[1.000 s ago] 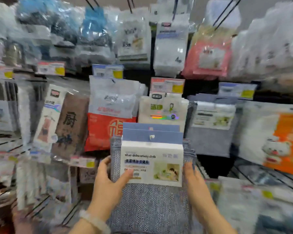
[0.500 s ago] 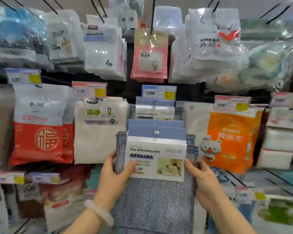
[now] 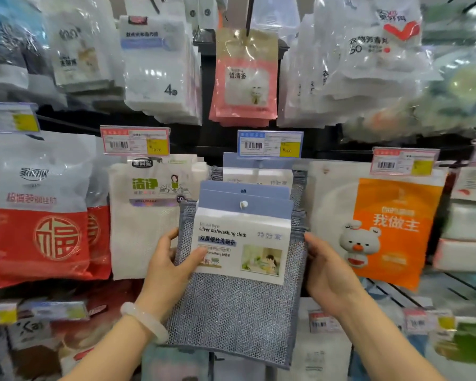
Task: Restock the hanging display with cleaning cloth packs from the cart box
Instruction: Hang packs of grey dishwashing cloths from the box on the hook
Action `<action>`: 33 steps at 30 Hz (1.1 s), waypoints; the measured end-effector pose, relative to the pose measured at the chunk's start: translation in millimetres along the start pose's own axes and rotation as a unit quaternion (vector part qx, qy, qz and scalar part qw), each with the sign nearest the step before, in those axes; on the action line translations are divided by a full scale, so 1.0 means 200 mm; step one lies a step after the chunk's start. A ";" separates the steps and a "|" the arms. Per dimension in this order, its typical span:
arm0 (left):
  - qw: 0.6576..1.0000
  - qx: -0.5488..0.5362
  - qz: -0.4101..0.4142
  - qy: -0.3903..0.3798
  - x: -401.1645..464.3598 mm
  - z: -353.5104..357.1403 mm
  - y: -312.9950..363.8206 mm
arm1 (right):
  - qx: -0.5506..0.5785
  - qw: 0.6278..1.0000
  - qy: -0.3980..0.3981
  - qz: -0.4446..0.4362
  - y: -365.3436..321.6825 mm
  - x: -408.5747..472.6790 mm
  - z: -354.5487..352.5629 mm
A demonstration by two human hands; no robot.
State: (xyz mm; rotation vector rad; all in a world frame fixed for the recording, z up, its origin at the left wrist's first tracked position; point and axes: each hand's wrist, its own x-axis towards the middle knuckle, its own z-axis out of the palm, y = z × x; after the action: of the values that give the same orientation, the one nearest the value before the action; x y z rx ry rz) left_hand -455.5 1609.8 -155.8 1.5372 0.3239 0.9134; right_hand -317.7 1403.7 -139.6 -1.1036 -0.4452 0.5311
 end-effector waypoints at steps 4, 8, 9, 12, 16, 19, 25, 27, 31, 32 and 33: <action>0.998 0.041 0.020 -0.032 0.05 -0.01 0.01 | -0.011 1.000 0.014 -0.011 -0.02 0.03 0.02; 0.996 0.052 0.028 -0.064 0.10 -0.02 0.01 | -0.023 0.998 0.058 -0.023 -0.04 0.05 0.01; 0.995 0.054 0.032 -0.072 0.10 -0.02 0.01 | -0.021 0.997 0.067 -0.030 -0.04 0.05 0.01; 0.992 0.074 0.051 -0.090 0.13 -0.01 0.03 | -0.022 0.993 0.095 -0.060 -0.06 0.05 0.02; 0.984 0.115 0.087 -0.109 0.15 -0.03 0.05 | -0.024 0.991 0.102 -0.085 -0.11 0.05 0.03; 0.974 0.157 0.110 -0.118 0.15 -0.05 0.07 | -0.010 0.994 0.095 -0.061 -0.12 0.05 0.04; 0.952 0.242 0.121 -0.140 0.12 -0.05 0.10 | 0.023 0.997 0.065 -0.043 -0.12 0.04 0.03; 0.946 0.271 0.116 -0.132 0.11 -0.05 0.10 | 0.014 0.996 0.067 -0.058 -0.12 0.05 0.04; 0.955 0.241 0.099 -0.143 0.12 -0.04 0.13 | 0.007 0.992 0.097 -0.077 -0.14 0.08 0.06; 0.956 0.233 0.093 -0.150 0.13 -0.04 0.15 | 0.008 0.991 0.104 -0.079 -0.15 0.09 0.06; 0.956 0.233 0.091 -0.154 0.13 -0.04 0.16 | 0.008 0.991 0.106 -0.081 -0.16 0.10 0.05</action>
State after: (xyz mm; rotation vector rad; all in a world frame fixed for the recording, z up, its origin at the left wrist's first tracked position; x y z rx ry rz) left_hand -453.3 1627.2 -117.4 2.1452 0.1779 0.7506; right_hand -302.4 1412.4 -104.2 -1.0848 -0.3406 0.2698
